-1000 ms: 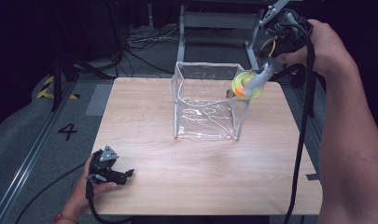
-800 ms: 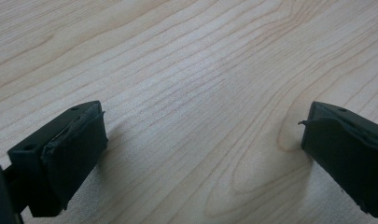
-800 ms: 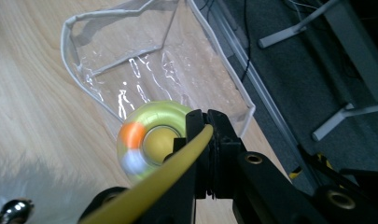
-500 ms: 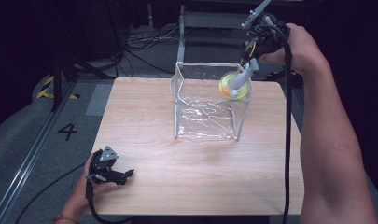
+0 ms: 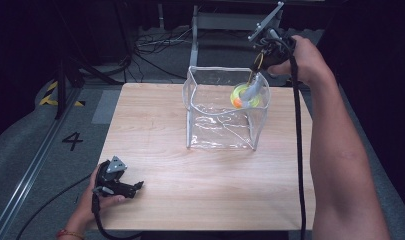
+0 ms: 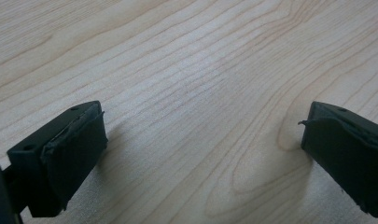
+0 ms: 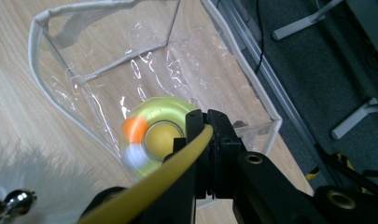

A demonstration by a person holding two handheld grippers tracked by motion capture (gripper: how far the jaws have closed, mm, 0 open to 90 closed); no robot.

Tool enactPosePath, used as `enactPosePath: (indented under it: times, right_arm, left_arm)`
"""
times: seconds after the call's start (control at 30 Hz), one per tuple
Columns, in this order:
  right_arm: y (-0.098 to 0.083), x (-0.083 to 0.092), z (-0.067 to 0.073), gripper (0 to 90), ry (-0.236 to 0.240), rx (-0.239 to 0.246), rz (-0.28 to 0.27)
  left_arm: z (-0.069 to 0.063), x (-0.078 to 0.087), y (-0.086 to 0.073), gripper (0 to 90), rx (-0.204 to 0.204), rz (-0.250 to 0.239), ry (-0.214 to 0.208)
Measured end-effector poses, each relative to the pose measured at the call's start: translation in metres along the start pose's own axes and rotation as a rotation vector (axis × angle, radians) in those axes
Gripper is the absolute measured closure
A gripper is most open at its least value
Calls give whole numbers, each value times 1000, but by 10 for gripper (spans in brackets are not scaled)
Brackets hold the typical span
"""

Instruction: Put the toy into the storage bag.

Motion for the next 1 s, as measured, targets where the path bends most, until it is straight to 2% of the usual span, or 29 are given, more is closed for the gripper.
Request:
enactPosePath:
  times: [0.07,0.1,0.13,0.17,0.33,0.67,0.77,1.0]
  right_arm:
    - [-1,-6,0,883,-10,-2,2]
    - [-2,-11,1,882,11,-6,-9]
    - [-2,-11,1,882,11,-6,-9]
    - [-3,-14,2,881,23,0,-2]
    - [-12,-34,2,878,12,2,30]
    - [-30,-69,8,883,68,-15,44]
    - [-38,-81,10,882,73,-16,71]
    - [-51,-94,12,881,73,-36,108]
  left_arm:
    - [0,0,0,3,0,0,0]
    - [0,0,0,3,0,0,0]
    - [0,0,0,3,0,0,-1]
    - [0,0,0,3,-1,1,-1]
    - [0,0,0,3,1,2,-4]
    - [0,0,0,3,2,2,-4]
    - [0,0,0,3,2,2,-4]
    - [0,0,0,3,2,2,-4]
Point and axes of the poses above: each handheld gripper's, and its own axes: x roughly backward along the jaws, y roughly out of its top, z roughly to its left, the point moved 7 cm from there along -x, roughly forward along the jaws, and after that the axes turned 1 degree about z, right-handed, at the moved point
